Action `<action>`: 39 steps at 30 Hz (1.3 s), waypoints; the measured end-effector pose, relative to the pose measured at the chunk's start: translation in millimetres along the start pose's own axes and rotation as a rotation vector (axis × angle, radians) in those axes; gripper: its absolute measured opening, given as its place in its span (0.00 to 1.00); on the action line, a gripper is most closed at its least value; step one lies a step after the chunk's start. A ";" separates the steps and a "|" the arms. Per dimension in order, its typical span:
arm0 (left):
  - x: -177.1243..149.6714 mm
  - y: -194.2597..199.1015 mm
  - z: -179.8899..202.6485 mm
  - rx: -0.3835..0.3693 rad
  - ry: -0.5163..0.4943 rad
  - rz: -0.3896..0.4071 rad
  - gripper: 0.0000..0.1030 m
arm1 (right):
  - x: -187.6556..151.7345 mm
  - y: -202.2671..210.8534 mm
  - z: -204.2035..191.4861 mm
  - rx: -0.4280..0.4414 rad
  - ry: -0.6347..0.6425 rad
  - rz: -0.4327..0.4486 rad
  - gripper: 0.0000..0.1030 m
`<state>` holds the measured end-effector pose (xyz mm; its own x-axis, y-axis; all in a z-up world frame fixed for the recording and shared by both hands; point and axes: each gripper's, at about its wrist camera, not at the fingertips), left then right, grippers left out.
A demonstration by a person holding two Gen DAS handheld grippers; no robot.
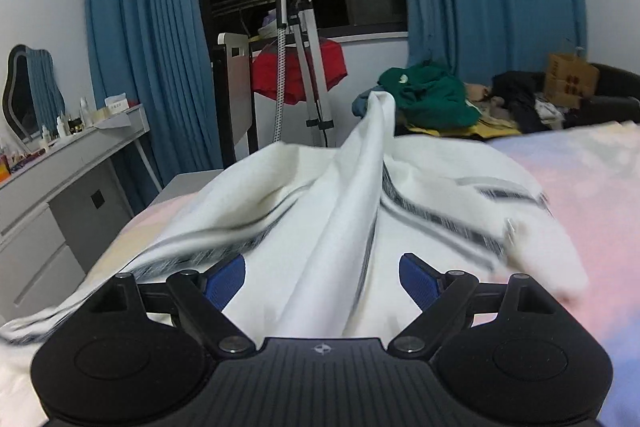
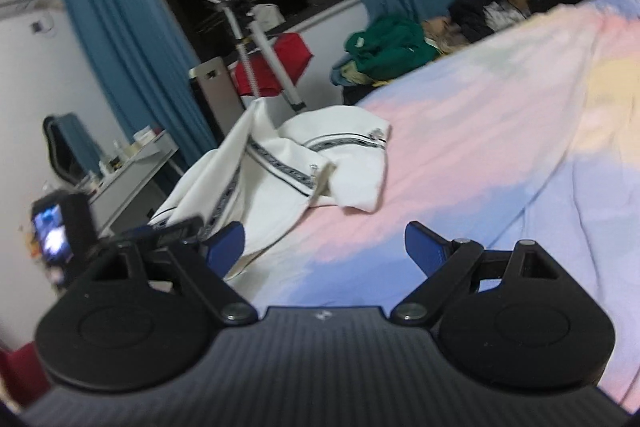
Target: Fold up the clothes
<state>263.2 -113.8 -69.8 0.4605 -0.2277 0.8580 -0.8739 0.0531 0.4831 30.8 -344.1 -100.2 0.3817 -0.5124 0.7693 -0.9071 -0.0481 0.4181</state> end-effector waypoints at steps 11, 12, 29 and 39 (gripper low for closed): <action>64.9 -128.1 39.5 0.044 -0.002 -0.049 0.69 | -9.1 -66.8 24.8 -0.028 -0.042 -0.080 0.86; 67.4 -133.9 43.1 0.040 -0.007 -0.052 0.59 | -10.1 -70.3 25.9 -0.026 -0.042 -0.085 0.86; 41.2 84.4 -13.6 -0.178 0.041 0.063 0.04 | -9.3 -53.6 30.9 0.110 -0.160 -0.045 0.86; -64.6 206.5 -96.1 -0.148 0.316 0.103 0.05 | -13.8 -20.2 56.2 0.415 -0.520 -0.082 0.87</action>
<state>67.9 5.4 -8.6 0.4171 0.0966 0.9037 -0.8967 0.2056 0.3919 33.9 -384.2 -146.4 0.4117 -0.8345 0.3661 -0.9113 -0.3772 0.1651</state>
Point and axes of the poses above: each gripper's, at about its wrist camera, not at the fingertips, and y roughly against the way its jaws point, z to its right, x to its top, and after that the axes turned 1 degree about -z, right-handed
